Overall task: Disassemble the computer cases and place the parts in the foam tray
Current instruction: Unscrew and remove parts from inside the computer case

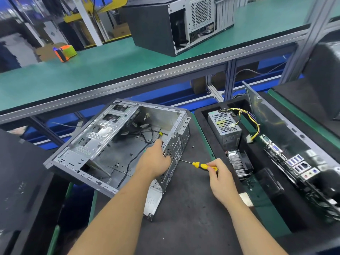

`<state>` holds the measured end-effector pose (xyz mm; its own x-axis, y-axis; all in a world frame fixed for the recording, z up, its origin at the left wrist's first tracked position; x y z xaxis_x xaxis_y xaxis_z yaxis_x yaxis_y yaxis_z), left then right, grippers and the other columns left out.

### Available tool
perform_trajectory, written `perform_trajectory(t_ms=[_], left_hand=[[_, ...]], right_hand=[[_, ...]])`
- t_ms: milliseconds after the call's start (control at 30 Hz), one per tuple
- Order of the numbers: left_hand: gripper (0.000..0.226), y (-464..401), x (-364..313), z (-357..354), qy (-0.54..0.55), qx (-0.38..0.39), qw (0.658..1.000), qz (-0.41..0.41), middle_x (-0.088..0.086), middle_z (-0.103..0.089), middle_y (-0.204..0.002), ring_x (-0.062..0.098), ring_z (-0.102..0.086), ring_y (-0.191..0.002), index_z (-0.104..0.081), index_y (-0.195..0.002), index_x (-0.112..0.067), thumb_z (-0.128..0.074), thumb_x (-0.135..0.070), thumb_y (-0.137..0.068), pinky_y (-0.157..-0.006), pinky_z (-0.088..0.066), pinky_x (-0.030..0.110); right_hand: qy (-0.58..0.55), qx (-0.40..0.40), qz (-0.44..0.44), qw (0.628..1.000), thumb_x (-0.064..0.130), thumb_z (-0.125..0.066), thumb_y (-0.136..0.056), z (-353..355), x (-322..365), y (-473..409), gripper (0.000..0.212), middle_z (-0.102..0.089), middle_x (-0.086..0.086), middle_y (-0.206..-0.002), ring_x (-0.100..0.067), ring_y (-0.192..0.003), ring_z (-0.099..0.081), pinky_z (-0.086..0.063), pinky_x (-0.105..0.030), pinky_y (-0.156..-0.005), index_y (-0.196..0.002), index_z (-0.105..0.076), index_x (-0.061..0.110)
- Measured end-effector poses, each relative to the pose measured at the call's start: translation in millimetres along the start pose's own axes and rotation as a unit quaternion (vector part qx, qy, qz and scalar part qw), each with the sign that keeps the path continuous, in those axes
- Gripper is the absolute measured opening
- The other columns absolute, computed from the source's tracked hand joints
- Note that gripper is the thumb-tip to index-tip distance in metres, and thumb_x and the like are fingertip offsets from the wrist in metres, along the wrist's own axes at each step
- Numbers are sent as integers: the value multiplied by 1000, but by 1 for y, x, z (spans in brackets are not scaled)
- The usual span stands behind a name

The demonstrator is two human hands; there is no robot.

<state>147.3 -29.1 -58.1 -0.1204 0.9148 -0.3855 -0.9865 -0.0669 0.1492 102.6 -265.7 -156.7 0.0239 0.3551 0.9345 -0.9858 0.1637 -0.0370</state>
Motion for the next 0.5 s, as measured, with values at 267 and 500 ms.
perform_trajectory(t_ms=[267,500], left_hand=[[19,2,-2,2,3,-3,1000,-2,6,-63,-85,27,-63,-78,-44,-105,-17,-53,-25,-90,-66,-51,39],[17,2,-1,1,-1,-3,1000,-4,6,-61,-84,26,-59,-75,-41,-100,-17,-52,-24,-89,-57,-41,34]], right_hand=[[-334,0,-357,872,52,-47,-101,-21,-30,0,43,-49,-11,-71,-17,-49,-38,-31,-26,-42,-101,-58,10],[-164,18,-253,953,29,-40,-107,-10,-21,-11,29,-43,2,-58,-18,-50,-35,-30,-25,-48,-93,-58,10]])
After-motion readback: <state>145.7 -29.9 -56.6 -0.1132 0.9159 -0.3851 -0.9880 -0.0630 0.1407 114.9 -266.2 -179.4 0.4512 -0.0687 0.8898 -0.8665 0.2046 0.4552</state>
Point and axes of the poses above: each hand's wrist, its own y-axis away from the middle knuckle, its own z-axis out of the back of the hand, x = y × z, the point moved 9 cm from there along -y, towards the middle knuckle
